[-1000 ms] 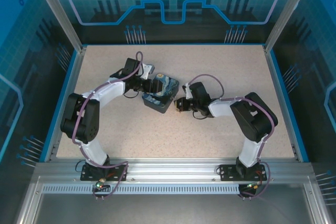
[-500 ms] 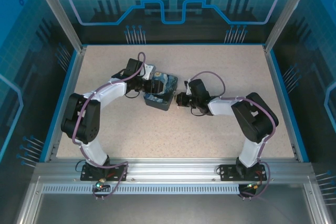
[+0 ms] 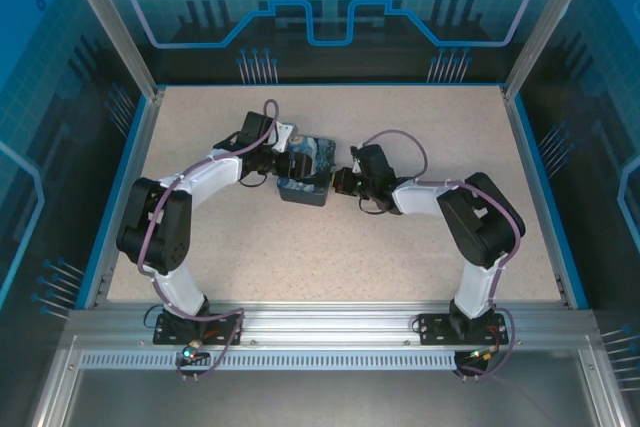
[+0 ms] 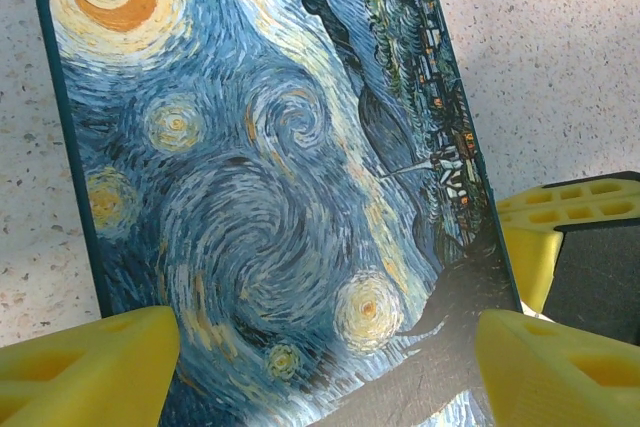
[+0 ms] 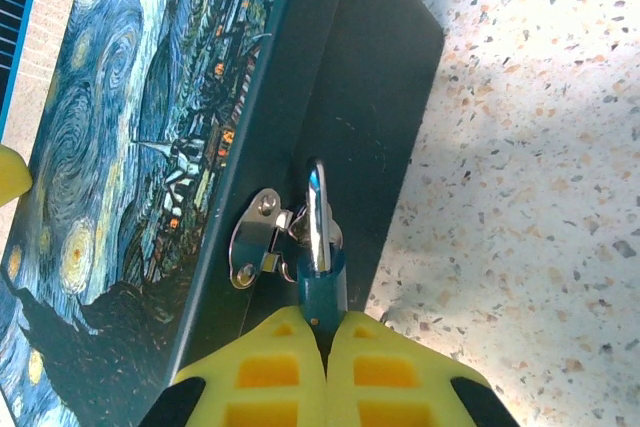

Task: Unlock a padlock with a key

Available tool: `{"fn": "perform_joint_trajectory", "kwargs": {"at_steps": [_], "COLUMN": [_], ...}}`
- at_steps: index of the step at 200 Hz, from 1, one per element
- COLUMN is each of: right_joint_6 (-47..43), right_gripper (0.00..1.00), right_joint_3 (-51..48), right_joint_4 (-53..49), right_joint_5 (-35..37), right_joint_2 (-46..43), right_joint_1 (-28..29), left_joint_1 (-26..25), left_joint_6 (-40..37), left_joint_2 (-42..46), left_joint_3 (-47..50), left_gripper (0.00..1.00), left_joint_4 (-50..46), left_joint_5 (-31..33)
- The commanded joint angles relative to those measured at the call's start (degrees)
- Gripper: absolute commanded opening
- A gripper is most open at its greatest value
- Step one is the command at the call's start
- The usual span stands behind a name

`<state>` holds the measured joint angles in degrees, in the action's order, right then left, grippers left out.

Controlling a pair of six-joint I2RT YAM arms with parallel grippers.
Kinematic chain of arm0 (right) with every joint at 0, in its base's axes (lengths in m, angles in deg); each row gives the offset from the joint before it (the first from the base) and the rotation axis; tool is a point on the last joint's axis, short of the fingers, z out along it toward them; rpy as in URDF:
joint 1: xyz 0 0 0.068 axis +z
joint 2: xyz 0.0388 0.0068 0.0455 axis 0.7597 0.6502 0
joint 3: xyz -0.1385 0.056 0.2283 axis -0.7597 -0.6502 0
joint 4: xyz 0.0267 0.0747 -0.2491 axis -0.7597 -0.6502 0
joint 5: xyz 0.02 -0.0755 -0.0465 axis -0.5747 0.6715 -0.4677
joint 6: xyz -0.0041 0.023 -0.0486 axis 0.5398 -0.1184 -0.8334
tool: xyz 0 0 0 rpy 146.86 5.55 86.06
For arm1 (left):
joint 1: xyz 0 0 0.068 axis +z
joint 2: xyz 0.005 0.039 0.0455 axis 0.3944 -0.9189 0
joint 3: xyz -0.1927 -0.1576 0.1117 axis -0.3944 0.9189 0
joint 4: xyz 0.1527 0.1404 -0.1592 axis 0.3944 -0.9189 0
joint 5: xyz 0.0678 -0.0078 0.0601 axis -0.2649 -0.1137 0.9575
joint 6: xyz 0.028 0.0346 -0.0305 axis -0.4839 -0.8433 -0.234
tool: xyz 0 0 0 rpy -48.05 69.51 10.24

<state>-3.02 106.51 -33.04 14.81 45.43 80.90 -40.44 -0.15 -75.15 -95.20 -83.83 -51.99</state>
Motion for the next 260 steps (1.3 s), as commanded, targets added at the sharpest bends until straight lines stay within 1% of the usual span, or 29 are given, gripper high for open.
{"fn": "perform_joint_trajectory", "kwargs": {"at_steps": [1,25,36,67,97,123,156,177,205,216,240,260], "right_joint_6": [-1.59,-5.78,-8.51,-14.93,-17.32,-17.99,-19.28,-18.90,-19.67,-20.03,-20.41,-21.47], "right_gripper": [0.00,0.00,0.00,0.00,0.00,0.00,0.00,0.00,0.00,0.00,0.00,0.00], "right_joint_3": [1.54,3.36,4.61,7.20,8.60,10.05,8.43,5.20,2.37,1.25,1.59,1.91], "right_joint_4": [1.40,-1.72,-6.56,-14.10,-15.74,-15.38,-17.10,-16.49,-19.37,-19.78,-25.29,-31.03], "right_joint_5": [0.58,0.25,0.75,3.57,6.16,5.75,8.21,4.81,-1.14,-5.50,-15.55,-18.83], "right_joint_2": [1.33,1.86,2.02,3.02,4.19,5.18,1.73,-2.52,-7.63,-9.58,-11.48,-12.46], "right_joint_1": [-0.88,-1.83,-2.11,-2.12,-1.76,-1.41,-2.08,-4.05,-7.61,-10.07,-16.78,-21.13], "left_joint_1": [-0.72,-0.69,-0.72,-0.72,-0.72,-0.72,-0.72,-0.63,-0.63,-0.54,-0.03,0.81], "left_joint_6": [-1.10,-1.19,-1.44,-1.50,-1.55,-1.72,-1.73,-1.13,-0.18,-0.41,-0.89,-0.54], "left_joint_2": [-1.95,-2.18,-2.37,-2.62,-2.58,-2.62,-1.47,0.20,2.98,3.98,6.91,10.84], "left_joint_3": [1.51,1.35,1.26,1.22,1.02,0.82,1.67,1.43,-1.64,-3.97,-7.83,-7.99], "left_gripper": [0.80,0.80,0.80,0.80,0.80,0.80,0.80,0.82,0.88,0.90,0.92,0.93], "left_joint_4": [-2.76,-3.07,-3.36,-3.55,-3.70,-4.08,-3.33,-2.97,-3.48,-4.70,-7.12,-7.60], "left_joint_5": [-0.46,0.07,0.37,0.65,0.76,0.87,0.84,-0.47,-3.28,-3.59,-3.44,-3.22]}}
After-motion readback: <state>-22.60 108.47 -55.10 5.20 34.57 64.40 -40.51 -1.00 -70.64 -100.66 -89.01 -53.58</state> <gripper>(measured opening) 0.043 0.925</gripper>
